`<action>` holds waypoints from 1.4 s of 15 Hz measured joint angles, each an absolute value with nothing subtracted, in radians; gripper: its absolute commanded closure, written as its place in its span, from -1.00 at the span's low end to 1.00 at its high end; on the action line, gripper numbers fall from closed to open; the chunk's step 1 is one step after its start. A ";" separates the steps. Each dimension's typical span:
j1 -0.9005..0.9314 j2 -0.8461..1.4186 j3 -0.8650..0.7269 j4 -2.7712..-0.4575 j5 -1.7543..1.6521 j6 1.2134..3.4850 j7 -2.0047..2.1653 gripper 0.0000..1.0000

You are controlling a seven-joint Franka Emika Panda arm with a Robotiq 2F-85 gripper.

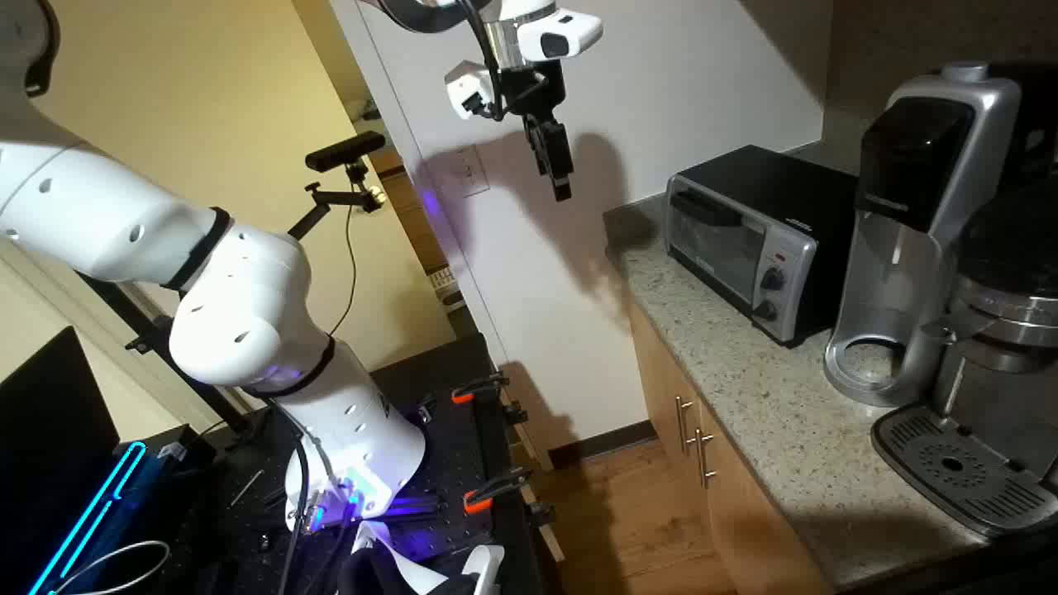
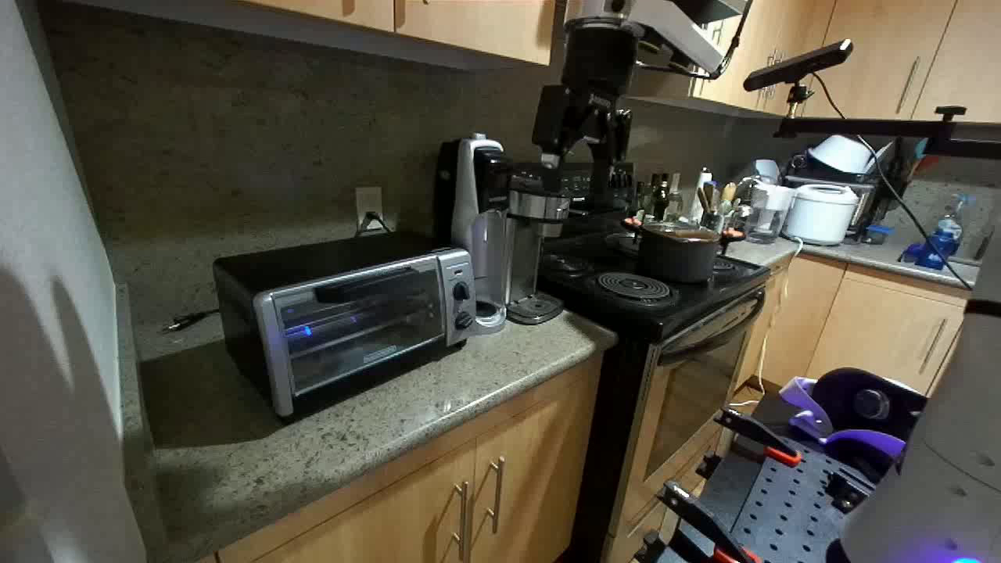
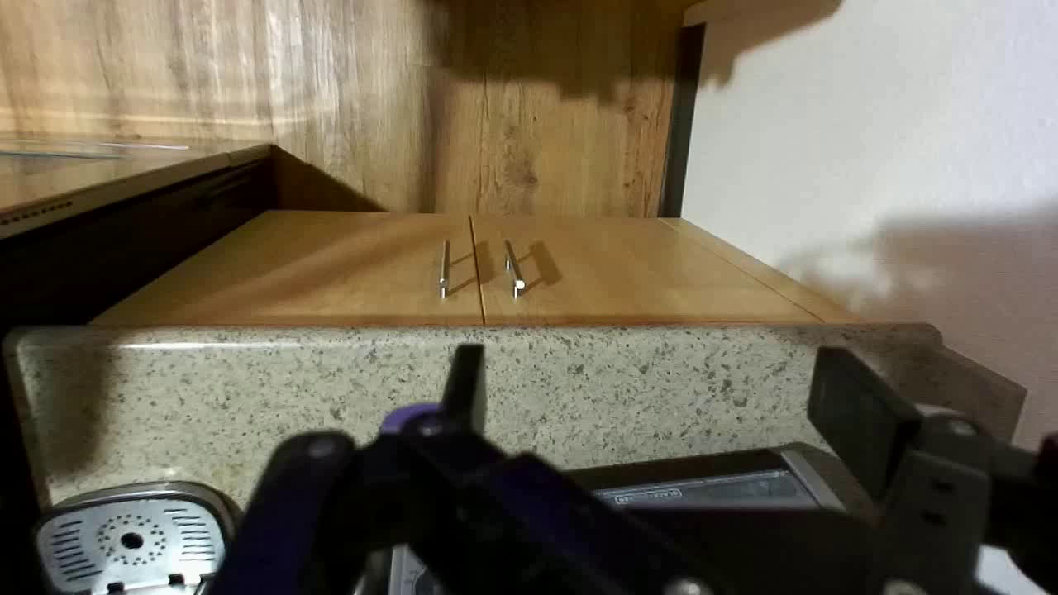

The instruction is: Open the top of the coffee machine

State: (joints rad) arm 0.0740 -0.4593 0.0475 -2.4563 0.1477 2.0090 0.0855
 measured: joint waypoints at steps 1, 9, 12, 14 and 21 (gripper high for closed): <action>0.074 -0.459 0.048 -2.456 0.148 2.009 0.085 -1.00; 0.074 -0.459 0.047 -2.457 0.146 2.009 0.085 -1.00; 0.073 -0.456 0.048 -2.458 0.137 2.009 0.085 -1.00; 0.071 -0.449 0.048 -2.458 0.127 2.010 0.085 -1.00; 0.053 -0.395 0.045 -2.458 0.086 2.085 0.085 -1.00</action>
State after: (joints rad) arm 0.0531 -0.3948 0.0453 -2.4576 0.0863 2.0850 0.0854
